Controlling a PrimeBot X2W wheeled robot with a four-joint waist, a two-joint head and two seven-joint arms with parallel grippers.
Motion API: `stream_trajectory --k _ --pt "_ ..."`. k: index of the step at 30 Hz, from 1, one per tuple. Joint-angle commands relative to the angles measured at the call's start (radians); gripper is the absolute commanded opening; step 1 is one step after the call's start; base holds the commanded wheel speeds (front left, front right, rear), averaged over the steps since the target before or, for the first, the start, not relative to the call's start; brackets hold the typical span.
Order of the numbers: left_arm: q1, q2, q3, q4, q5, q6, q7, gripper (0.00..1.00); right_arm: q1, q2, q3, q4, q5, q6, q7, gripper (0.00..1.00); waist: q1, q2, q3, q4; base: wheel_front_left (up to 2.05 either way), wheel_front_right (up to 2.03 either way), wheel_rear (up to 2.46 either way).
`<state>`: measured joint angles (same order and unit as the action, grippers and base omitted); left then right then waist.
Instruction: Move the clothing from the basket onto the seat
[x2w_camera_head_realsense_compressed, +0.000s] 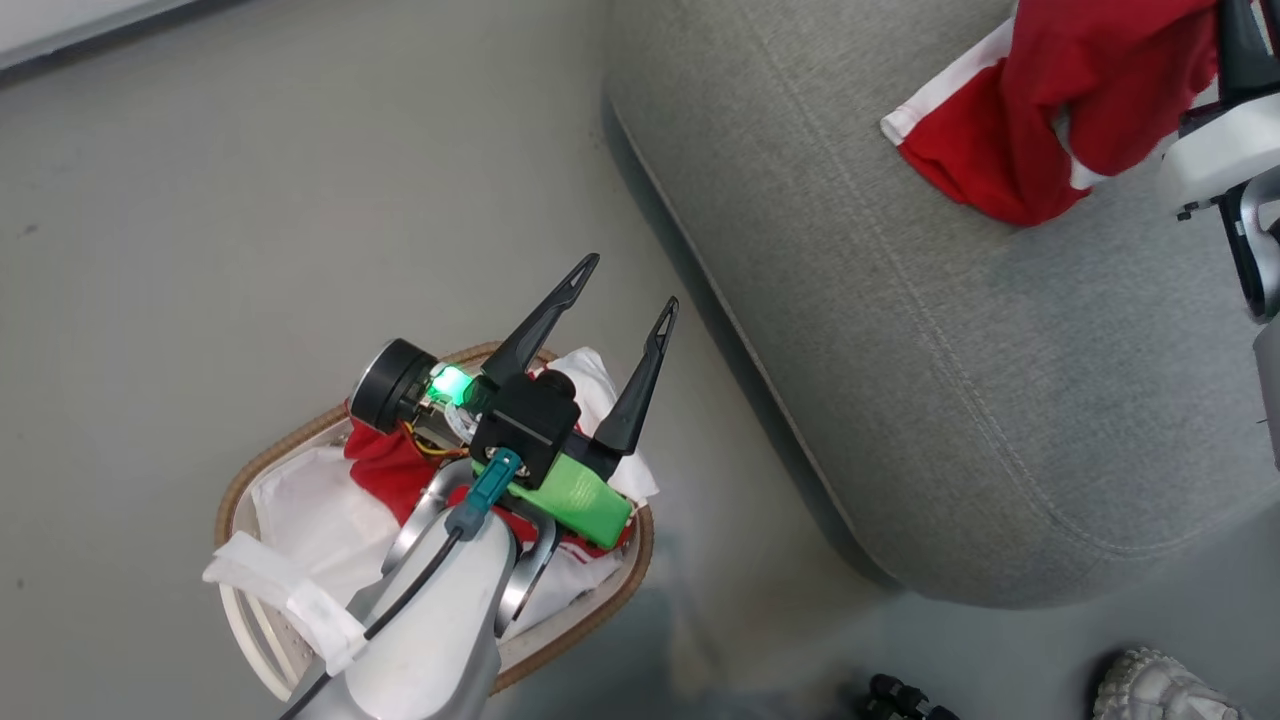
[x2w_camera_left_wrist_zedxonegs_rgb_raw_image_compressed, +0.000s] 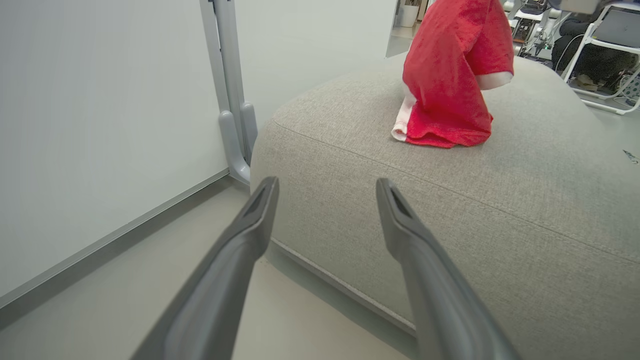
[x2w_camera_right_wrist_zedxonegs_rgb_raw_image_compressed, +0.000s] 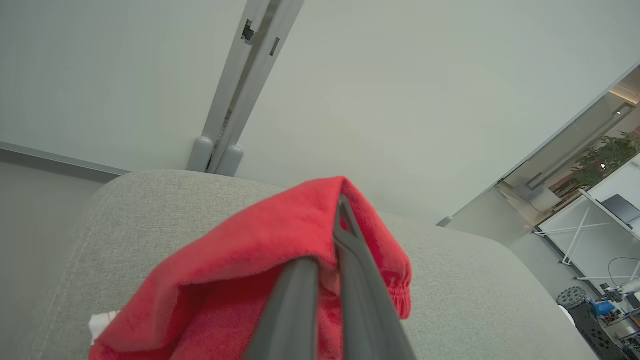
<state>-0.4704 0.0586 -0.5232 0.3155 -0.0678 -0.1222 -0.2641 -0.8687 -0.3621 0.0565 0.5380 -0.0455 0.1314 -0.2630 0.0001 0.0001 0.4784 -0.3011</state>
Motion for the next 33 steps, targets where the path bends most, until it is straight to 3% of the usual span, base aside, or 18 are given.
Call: stream_trajectory --k 1,2,3,4,10,20,33 --pt "-0.024 0.004 -0.001 0.004 0.002 -0.001 0.0 1.0 -0.01 0.011 -0.006 0.024 -0.007 -0.001 -0.002 0.0 -0.0001 -0.0001 0.094 0.089 0.0 0.0 0.0" --pt "-0.026 0.003 0.0 0.006 -0.001 -0.002 0.0 1.0 -0.007 0.018 -0.011 0.035 -0.011 -0.001 -0.002 0.07 -0.0001 -0.0001 0.092 0.094 0.0 0.0 0.0" --pt "-0.027 0.003 0.003 0.009 -0.004 -0.002 0.0 1.0 0.007 0.025 -0.016 0.054 -0.018 -0.001 -0.002 0.47 -0.0001 -0.0001 0.087 0.099 0.0 0.0 0.0" --pt "-0.025 0.002 0.005 0.011 -0.01 -0.002 0.0 1.0 0.028 0.032 -0.023 0.079 -0.021 -0.001 -0.002 1.0 -0.0001 -0.0001 0.08 0.103 0.0 0.0 0.0" --pt "0.005 -0.001 0.025 0.013 -0.012 0.005 0.0 1.0 0.153 0.067 -0.067 0.103 -0.032 -0.002 -0.002 1.0 -0.0001 -0.0001 0.013 0.117 0.0 0.0 0.0" --pt "0.125 -0.003 0.119 0.003 -0.035 0.04 0.0 1.0 0.392 0.115 -0.047 0.005 0.052 -0.001 -0.002 1.0 -0.0001 -0.0001 -0.147 0.14 0.0 0.0 0.0" --pt "0.316 -0.006 0.325 0.009 -0.039 0.091 0.0 1.0 0.579 0.248 0.006 -0.156 0.147 -0.001 -0.002 1.0 -0.0001 -0.0001 -0.314 0.285 0.0 0.0 0.0"
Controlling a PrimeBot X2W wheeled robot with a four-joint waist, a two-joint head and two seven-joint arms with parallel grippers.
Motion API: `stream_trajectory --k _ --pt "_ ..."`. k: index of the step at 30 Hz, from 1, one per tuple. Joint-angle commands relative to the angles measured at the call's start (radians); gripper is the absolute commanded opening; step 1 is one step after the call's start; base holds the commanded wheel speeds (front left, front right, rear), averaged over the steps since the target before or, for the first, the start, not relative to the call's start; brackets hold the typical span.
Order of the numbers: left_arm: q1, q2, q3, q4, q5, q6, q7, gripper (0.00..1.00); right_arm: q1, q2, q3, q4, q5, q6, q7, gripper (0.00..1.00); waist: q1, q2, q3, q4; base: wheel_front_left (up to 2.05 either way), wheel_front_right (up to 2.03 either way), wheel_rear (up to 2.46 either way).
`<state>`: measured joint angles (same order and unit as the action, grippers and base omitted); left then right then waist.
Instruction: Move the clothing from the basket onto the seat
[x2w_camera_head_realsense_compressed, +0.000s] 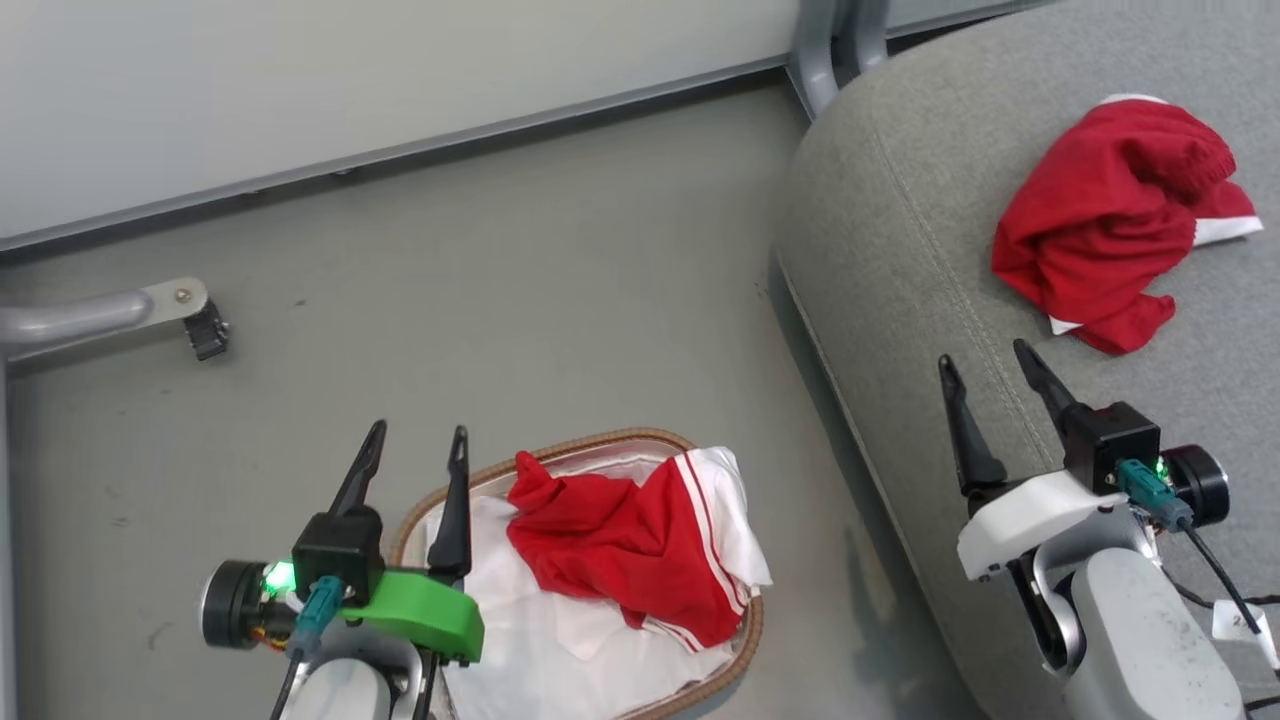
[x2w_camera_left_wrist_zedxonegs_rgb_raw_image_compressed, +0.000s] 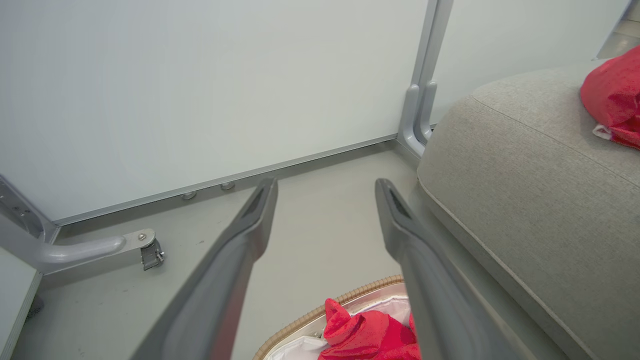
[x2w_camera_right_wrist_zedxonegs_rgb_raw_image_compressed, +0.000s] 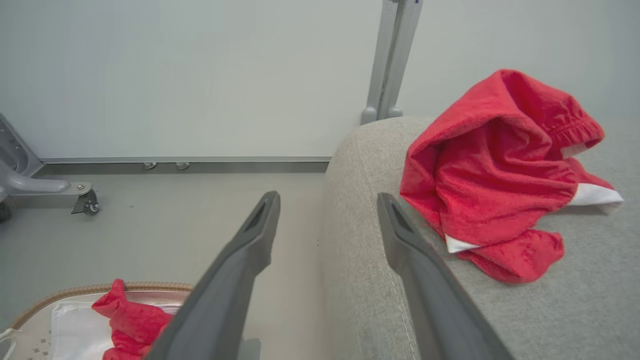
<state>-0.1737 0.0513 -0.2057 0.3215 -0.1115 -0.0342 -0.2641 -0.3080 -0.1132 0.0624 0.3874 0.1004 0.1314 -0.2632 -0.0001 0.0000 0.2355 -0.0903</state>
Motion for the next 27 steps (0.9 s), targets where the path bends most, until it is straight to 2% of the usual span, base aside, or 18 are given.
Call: stream_trajectory --k 1,5,10,21,27 --pt "0.028 0.001 0.022 0.006 0.003 0.008 -0.001 1.0 0.027 0.005 -0.002 -0.007 0.001 -0.001 -0.002 1.0 0.0001 0.0 -0.079 0.086 0.0 0.0 0.0" --pt "0.085 0.001 0.087 0.018 -0.009 0.003 0.0 1.0 0.075 0.03 -0.029 -0.032 0.018 -0.001 -0.002 1.0 0.0001 0.0 -0.127 0.143 0.0 0.0 0.0" --pt "0.144 0.0 0.113 0.015 -0.021 0.01 0.0 1.0 0.132 0.049 -0.06 -0.041 0.013 -0.001 -0.002 1.0 0.0001 0.0 -0.165 0.173 0.0 0.0 0.0" --pt "0.201 0.0 0.135 0.033 -0.032 0.014 0.0 1.0 0.194 0.058 -0.06 -0.026 0.024 -0.001 -0.002 1.0 0.0001 0.0 -0.197 0.172 0.0 0.0 0.0" --pt "0.176 0.0 0.115 0.041 -0.036 0.007 0.0 1.0 0.168 0.06 -0.046 -0.03 0.023 -0.001 -0.002 1.0 0.0001 0.0 -0.167 0.153 0.0 0.0 0.0"
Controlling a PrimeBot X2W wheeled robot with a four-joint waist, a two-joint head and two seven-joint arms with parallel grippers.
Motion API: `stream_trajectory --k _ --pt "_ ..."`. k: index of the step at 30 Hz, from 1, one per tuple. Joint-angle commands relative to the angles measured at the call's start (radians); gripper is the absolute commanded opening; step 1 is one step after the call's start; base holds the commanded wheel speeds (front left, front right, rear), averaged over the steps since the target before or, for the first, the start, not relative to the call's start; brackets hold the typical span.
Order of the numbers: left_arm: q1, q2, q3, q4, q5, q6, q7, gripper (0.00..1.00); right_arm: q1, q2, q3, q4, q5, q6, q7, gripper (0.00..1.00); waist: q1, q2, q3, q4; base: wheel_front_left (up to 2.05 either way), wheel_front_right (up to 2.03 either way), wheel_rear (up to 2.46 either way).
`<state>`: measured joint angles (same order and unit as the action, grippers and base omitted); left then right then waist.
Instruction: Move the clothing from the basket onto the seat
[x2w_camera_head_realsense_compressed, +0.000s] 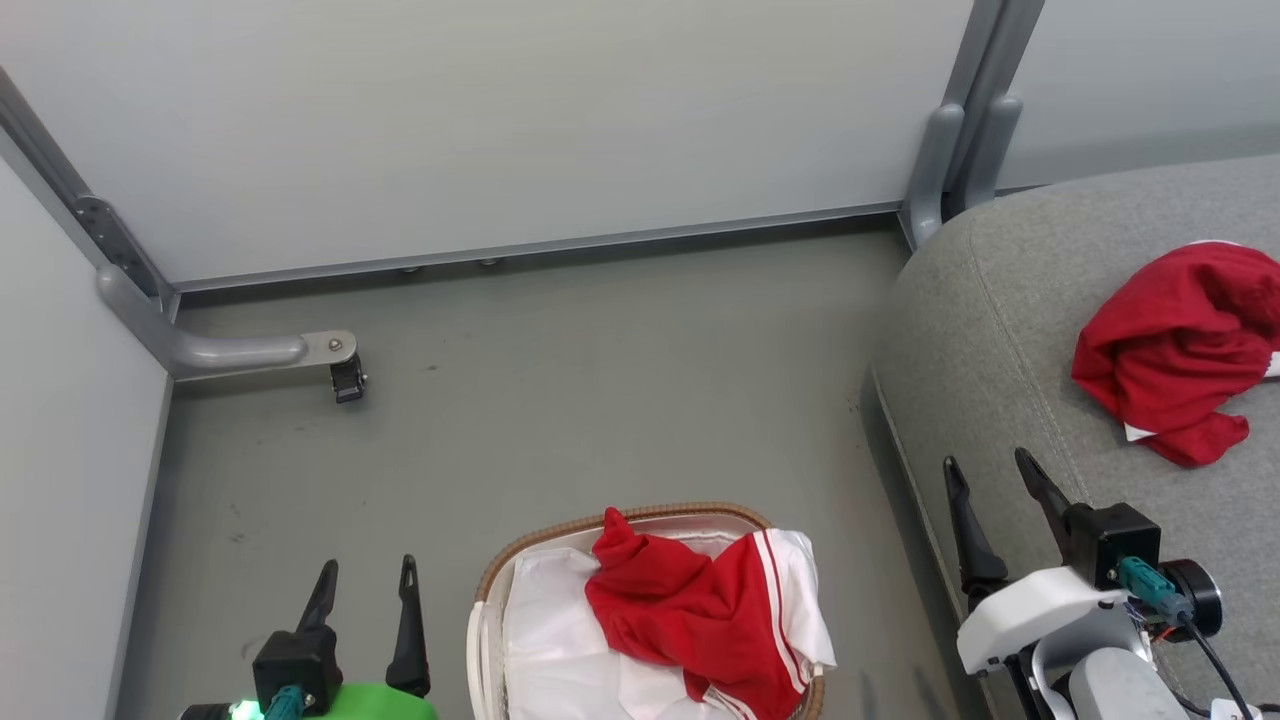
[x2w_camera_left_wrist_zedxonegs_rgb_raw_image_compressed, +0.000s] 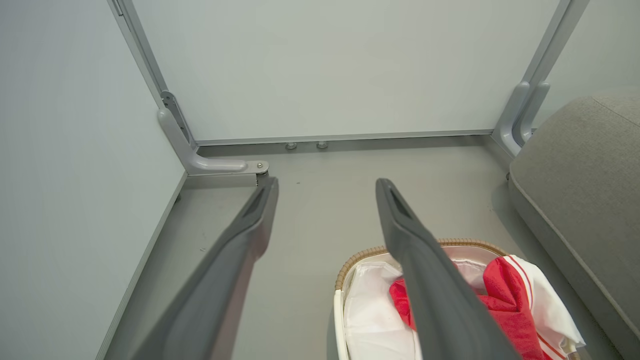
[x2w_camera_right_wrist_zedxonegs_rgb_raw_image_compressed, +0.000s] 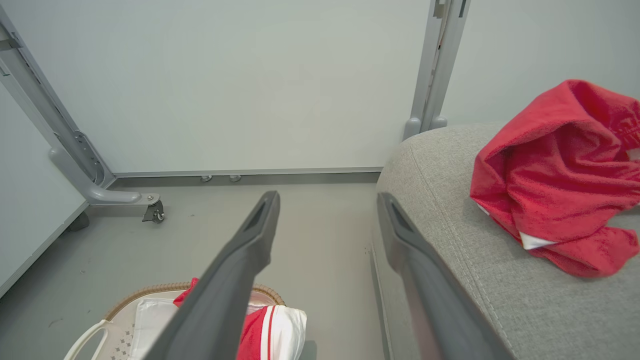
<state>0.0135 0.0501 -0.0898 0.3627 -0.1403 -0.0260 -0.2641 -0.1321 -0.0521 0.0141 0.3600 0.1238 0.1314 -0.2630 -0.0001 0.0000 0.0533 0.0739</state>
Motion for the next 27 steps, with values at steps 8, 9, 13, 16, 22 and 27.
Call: stream_trajectory --k 8,9,13,16,22,27 --pt "-0.151 0.002 -0.147 0.07 -0.065 -0.037 0.0 1.0 -0.113 -0.019 0.043 -0.065 0.017 -0.001 -0.002 1.0 0.0001 0.0 0.179 -0.079 0.0 0.0 0.0" --pt "-0.203 0.003 -0.193 0.105 -0.078 -0.042 -0.001 1.0 -0.145 -0.026 0.051 -0.088 0.024 -0.001 -0.002 1.0 0.0001 0.0 0.234 -0.102 0.0 0.0 0.0" --pt "-0.308 0.003 -0.265 0.172 -0.087 -0.042 -0.001 1.0 -0.21 -0.038 0.065 -0.134 0.034 -0.001 -0.002 1.0 0.0001 0.0 0.347 -0.149 0.0 0.0 0.0" --pt "-0.385 0.003 -0.313 0.237 -0.087 -0.048 -0.001 1.0 -0.255 -0.04 0.074 -0.172 0.036 -0.001 -0.002 1.0 0.0001 0.0 0.427 -0.18 0.0 0.0 0.0" --pt "-0.507 0.004 -0.363 0.354 -0.095 -0.072 0.0 1.0 -0.33 -0.041 0.099 -0.259 0.03 -0.001 -0.002 1.0 0.0001 0.0 0.551 -0.224 0.0 0.0 0.0" --pt "-0.575 0.004 -0.387 0.454 -0.08 -0.087 -0.001 1.0 -0.375 -0.028 0.11 -0.314 0.035 -0.001 -0.002 1.0 0.0001 0.0 0.626 -0.254 0.0 0.0 0.0"
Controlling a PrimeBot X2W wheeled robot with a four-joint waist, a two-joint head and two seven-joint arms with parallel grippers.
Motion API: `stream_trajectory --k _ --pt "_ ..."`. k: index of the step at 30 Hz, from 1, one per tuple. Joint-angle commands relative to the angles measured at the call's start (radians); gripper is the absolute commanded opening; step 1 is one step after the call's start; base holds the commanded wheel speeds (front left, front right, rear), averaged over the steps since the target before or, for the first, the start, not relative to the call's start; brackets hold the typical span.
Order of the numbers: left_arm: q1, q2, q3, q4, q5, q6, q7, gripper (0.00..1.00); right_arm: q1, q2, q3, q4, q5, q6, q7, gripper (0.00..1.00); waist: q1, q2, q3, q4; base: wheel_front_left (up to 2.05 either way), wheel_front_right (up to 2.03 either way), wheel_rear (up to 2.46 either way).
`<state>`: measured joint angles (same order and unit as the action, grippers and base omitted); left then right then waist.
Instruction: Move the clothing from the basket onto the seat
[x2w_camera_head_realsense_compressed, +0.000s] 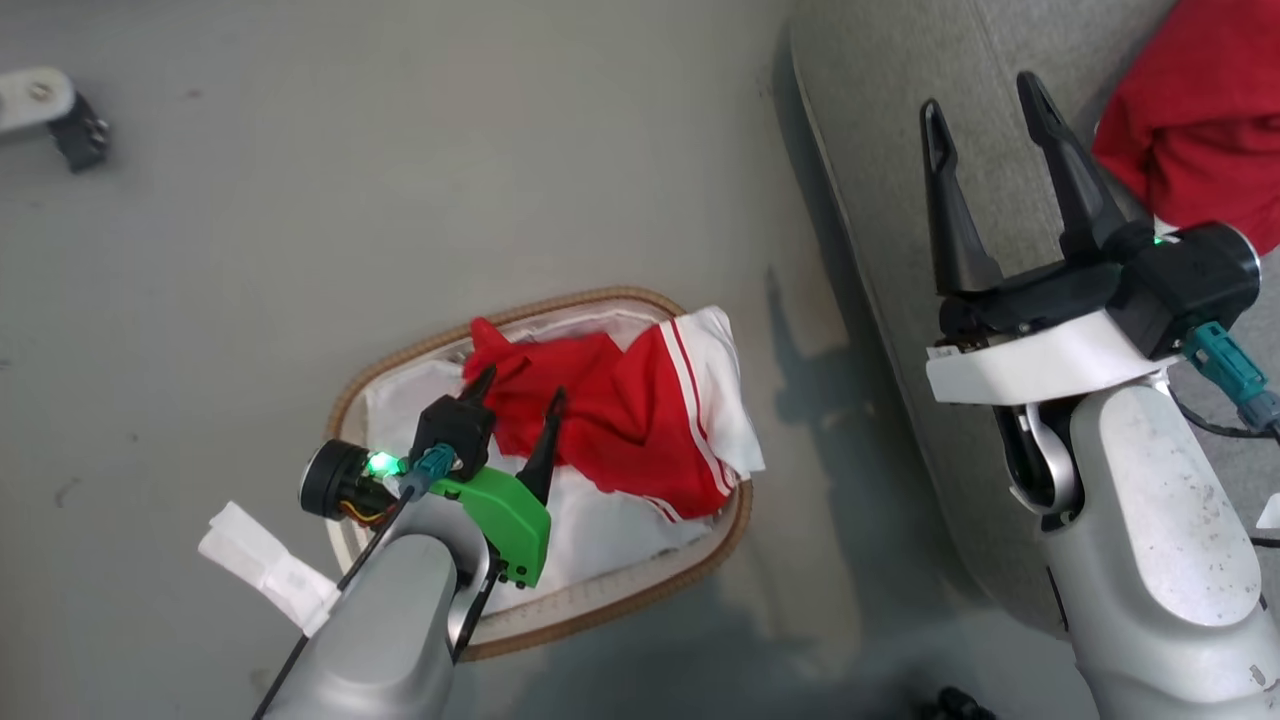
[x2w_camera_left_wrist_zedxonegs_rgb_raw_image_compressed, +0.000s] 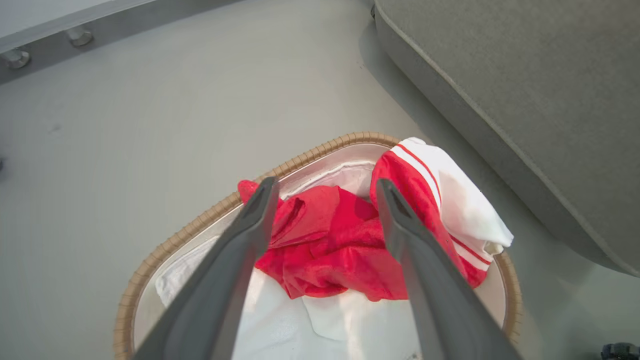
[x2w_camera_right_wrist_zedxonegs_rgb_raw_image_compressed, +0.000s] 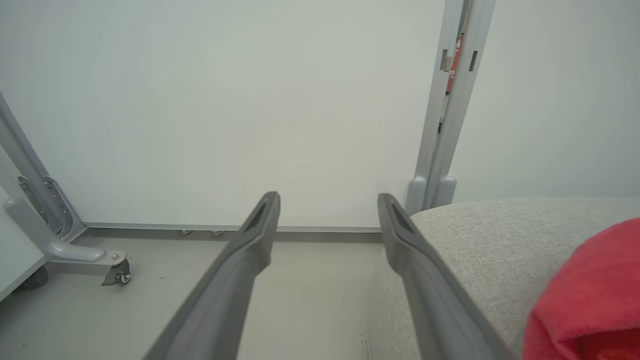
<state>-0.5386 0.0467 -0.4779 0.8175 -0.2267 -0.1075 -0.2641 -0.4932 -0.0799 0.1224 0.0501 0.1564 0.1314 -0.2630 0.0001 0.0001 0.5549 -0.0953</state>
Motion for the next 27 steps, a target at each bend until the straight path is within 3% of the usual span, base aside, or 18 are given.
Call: stream_trajectory --k 1,11,19,27 --pt "-0.04 0.008 -0.005 0.02 0.011 -0.007 0.0 1.0 -0.024 0.003 0.003 -0.014 0.004 -0.001 -0.002 1.0 -0.0001 -0.0001 0.141 -0.09 0.0 0.0 0.0" --pt "-0.15 0.008 -0.112 0.183 0.017 -0.023 0.0 1.0 -0.074 0.017 0.016 -0.084 0.007 -0.001 -0.002 1.0 -0.0001 -0.0001 0.264 -0.117 0.0 0.0 0.0" --pt "-0.235 0.007 -0.289 0.273 0.006 -0.024 -0.001 1.0 -0.083 0.01 0.021 -0.118 -0.008 -0.001 -0.002 1.0 -0.0001 -0.0001 0.321 -0.111 0.0 0.0 0.0" --pt "-0.324 0.014 -0.358 0.319 0.008 -0.024 0.0 1.0 -0.097 0.007 0.026 -0.146 -0.02 -0.001 -0.002 1.0 -0.0001 -0.0001 0.373 -0.108 0.0 0.0 0.0"
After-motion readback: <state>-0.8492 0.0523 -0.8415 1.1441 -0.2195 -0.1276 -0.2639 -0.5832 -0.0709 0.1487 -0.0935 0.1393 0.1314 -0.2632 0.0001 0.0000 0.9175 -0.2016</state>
